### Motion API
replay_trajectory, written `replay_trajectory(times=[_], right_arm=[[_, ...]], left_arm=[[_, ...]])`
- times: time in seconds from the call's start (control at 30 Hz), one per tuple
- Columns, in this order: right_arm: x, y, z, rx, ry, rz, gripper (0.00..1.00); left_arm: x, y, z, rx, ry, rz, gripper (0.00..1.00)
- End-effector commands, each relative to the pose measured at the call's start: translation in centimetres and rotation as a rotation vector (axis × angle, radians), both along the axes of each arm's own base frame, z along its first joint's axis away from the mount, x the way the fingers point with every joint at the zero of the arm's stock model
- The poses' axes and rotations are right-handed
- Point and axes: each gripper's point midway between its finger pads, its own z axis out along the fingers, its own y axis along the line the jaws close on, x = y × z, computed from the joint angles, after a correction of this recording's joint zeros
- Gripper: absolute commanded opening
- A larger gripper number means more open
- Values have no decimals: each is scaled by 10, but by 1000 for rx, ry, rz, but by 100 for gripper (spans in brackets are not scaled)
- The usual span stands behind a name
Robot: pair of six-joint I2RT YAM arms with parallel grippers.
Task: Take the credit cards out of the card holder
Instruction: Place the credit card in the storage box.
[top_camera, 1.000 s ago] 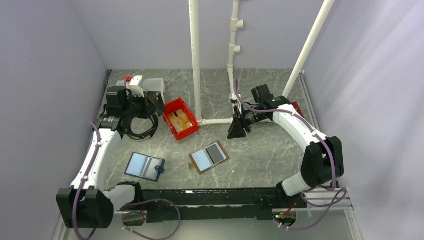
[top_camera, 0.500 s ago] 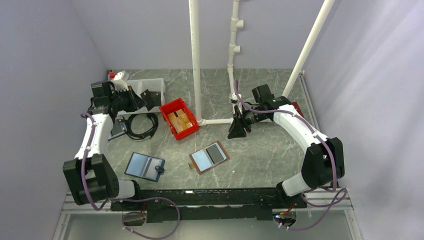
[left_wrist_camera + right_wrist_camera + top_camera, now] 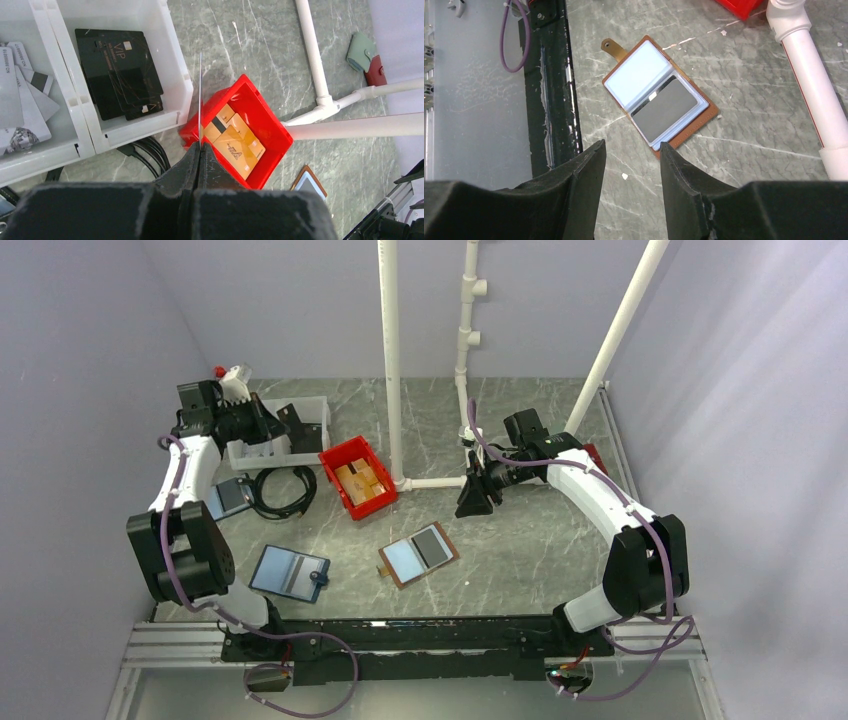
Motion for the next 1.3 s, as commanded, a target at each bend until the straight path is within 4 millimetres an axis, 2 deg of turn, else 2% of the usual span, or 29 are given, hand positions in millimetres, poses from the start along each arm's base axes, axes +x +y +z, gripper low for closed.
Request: replay_trajectory(times=[0.0, 0.43, 0.63, 0.9, 1.13, 1.27], right_arm=[[5, 1, 7, 20, -39, 3, 47], [4, 2, 7, 25, -31, 12, 47], [4, 2, 8, 27, -32, 14, 47], [4, 2, 6, 25, -21, 17, 47], [3, 3, 7, 29, -19, 23, 47], [3, 3, 7, 30, -18, 26, 47]], left_arm=[[12, 2, 12, 3, -26, -41, 0], [49, 10, -18, -44, 103, -60, 0], [65, 13, -54, -85, 209, -44, 0], [85, 0, -72, -62, 243, -57, 1], [96, -1, -92, -42, 294, -50, 5], [100, 0, -97, -28, 307, -41, 11]])
